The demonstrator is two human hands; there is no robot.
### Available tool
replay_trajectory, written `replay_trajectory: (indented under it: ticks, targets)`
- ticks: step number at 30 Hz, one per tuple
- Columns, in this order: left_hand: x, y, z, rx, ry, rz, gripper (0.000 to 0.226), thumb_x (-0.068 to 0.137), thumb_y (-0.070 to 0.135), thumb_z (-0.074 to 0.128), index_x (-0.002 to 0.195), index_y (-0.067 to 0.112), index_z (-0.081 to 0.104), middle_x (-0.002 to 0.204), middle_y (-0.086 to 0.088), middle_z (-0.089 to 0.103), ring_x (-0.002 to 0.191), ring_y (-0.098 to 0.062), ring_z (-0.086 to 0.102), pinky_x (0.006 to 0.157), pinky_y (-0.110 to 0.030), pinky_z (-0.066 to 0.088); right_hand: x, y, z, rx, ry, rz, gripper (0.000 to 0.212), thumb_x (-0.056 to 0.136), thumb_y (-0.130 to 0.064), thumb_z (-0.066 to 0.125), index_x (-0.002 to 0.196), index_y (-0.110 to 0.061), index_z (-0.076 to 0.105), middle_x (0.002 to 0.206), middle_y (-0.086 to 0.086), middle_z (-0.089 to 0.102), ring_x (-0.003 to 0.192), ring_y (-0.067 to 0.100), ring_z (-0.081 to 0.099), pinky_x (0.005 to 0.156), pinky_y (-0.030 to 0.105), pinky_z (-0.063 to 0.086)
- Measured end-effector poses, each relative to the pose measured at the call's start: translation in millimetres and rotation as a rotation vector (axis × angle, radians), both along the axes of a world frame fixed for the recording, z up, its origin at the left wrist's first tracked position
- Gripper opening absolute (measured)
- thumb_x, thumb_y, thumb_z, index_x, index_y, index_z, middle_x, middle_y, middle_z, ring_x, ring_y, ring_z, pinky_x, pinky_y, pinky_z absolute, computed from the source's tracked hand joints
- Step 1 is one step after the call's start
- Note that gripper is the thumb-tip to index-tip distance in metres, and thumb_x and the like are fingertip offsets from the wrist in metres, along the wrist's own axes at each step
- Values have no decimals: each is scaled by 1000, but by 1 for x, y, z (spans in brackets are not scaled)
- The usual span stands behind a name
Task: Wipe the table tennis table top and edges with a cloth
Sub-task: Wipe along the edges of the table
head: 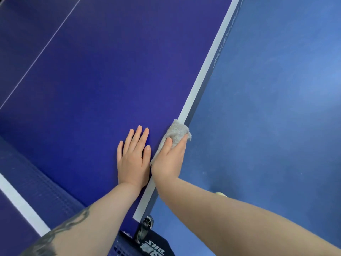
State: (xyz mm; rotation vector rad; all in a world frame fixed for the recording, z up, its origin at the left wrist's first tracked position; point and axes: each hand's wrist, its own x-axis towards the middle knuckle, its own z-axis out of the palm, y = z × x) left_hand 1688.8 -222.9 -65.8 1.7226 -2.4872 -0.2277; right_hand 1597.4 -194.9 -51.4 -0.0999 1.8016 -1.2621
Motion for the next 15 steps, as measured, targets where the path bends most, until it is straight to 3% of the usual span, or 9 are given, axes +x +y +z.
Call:
replay_trajectory:
  ticks: [3,10,15]
  targets:
    - [-1,0,0,9,4,-4,52,101,39,21,152,33,29,159,15,21,148,-4,11,119,-38,10,11,14,5,37,6,41,59,106,-39,30,158,-25,5,164,-6,16,150,12,17,120,35,22]
    - [-3,5,2,-14,-113,-24,52,103,36,17,152,27,29,159,9,25,149,-12,17,118,-43,20,-42,-42,-5,54,124,-40,58,106,-40,30,158,-24,11,163,-2,22,148,17,23,119,37,23]
    - [-20,-13,3,-37,-223,-114,54,100,35,23,151,23,30,156,-2,34,144,-22,30,110,-49,34,-11,6,4,4,-33,95,60,106,-36,32,158,-31,1,163,-14,14,147,5,17,119,26,20]
